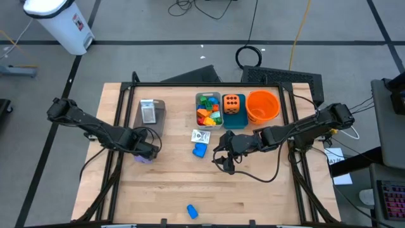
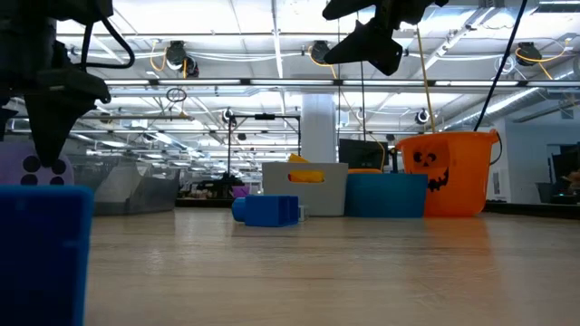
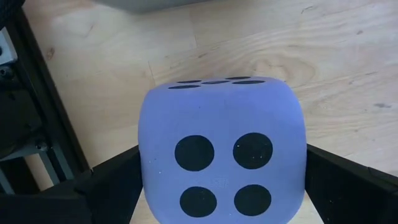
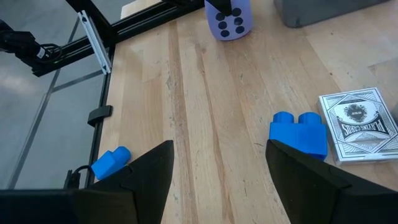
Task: Pick & Place Toys
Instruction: Put the purple dice into the blue bin
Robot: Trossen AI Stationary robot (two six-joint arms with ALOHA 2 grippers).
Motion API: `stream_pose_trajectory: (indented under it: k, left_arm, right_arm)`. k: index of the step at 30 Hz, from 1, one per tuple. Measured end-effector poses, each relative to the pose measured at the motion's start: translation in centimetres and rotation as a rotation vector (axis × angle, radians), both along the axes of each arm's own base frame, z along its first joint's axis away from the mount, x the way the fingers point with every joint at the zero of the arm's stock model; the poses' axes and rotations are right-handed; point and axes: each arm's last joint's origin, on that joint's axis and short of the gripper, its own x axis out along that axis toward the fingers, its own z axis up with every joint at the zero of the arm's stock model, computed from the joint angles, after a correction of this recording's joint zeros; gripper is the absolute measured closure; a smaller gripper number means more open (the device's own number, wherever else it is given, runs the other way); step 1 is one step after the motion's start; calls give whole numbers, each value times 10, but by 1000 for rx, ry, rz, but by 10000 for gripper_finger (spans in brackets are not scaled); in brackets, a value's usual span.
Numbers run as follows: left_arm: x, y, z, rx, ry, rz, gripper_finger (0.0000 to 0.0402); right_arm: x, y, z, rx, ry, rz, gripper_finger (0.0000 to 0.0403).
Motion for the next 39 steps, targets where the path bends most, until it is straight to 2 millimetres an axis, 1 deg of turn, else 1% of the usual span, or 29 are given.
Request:
stream_pose_trajectory:
  k: [6, 12, 20, 28, 34, 39]
  left_arm:
    - [0, 0, 0, 0, 3, -22, 4]
    - [3, 5, -2, -33, 27, -38, 4]
    - [4, 9, -2, -69, 38, -26, 6]
    - [5, 12, -2, -99, 46, -24, 59]
    - [5, 12, -2, -100, 46, -23, 56]
    - [2, 12, 2, -107, 20, -25, 66]
  right_arm:
    - [0, 0, 0, 0, 0, 0, 156]
    - [0, 0, 0, 0, 0, 0, 156]
    - [0, 0, 0, 0, 0, 0, 156]
    - [0, 0, 0, 1, 0, 0, 156]
    - [0, 0, 0, 1, 0, 0, 156]
    - [0, 0, 0, 1, 0, 0, 156]
